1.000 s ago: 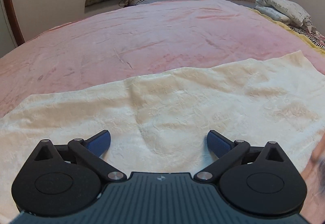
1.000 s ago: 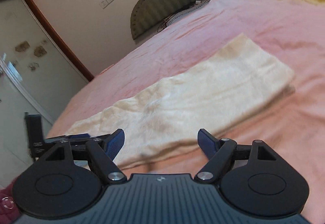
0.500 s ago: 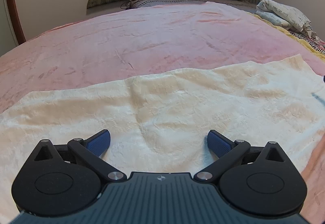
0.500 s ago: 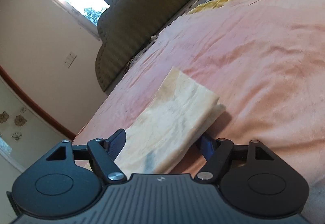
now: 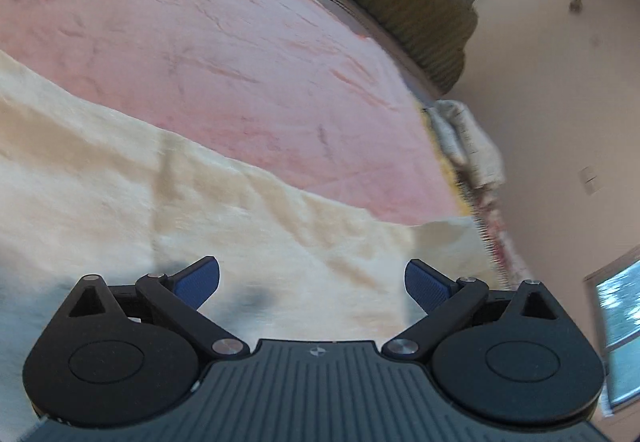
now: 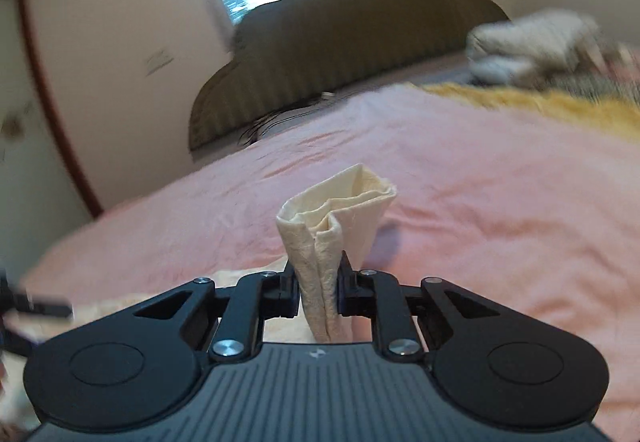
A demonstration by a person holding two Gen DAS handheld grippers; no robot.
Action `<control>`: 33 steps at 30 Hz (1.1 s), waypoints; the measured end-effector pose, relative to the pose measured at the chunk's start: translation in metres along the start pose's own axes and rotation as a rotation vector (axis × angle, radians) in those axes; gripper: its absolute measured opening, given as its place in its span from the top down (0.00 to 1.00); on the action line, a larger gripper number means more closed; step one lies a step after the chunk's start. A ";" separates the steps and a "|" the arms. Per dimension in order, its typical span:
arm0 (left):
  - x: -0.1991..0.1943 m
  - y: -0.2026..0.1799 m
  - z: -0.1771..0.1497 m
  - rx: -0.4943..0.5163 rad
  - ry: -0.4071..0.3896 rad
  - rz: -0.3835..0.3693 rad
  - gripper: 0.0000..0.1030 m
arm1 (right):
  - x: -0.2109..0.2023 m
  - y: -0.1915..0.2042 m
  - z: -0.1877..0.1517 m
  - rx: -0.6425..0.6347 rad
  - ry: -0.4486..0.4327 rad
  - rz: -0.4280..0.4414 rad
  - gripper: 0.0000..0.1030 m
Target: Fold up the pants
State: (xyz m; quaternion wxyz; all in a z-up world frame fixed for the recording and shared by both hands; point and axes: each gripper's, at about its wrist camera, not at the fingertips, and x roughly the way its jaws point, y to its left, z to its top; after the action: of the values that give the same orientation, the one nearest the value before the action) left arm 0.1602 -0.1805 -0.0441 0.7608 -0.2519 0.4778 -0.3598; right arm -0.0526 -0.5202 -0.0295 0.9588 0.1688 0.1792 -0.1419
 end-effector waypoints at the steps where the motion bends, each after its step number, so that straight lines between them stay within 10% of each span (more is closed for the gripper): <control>1: 0.003 -0.002 0.002 -0.027 0.015 -0.060 0.03 | 0.000 0.020 0.000 -0.100 0.009 0.013 0.85; 5: 0.036 -0.017 -0.002 -0.111 0.125 -0.245 0.00 | 0.004 0.071 -0.011 -0.306 0.043 0.049 0.85; 12: 0.086 -0.008 0.004 -0.216 0.152 -0.148 0.05 | -0.013 0.114 -0.028 -0.418 0.072 0.188 0.84; 16: 0.079 0.002 0.012 -0.174 0.175 -0.031 0.77 | -0.017 0.135 -0.042 -0.503 0.109 0.223 0.83; 19: 0.058 0.014 0.017 -0.138 0.152 0.044 0.94 | -0.010 0.142 -0.045 -0.474 0.151 0.250 0.83; 33: -0.049 0.047 0.028 0.136 -0.024 0.468 0.95 | 0.016 0.261 -0.073 -0.642 0.182 0.569 0.83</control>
State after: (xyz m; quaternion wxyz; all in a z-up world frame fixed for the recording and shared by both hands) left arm 0.1856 -0.1122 -0.0397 0.8441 -0.0868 0.4889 -0.2022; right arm 0.0269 -0.2610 -0.0288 0.9439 -0.0835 0.2443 0.2061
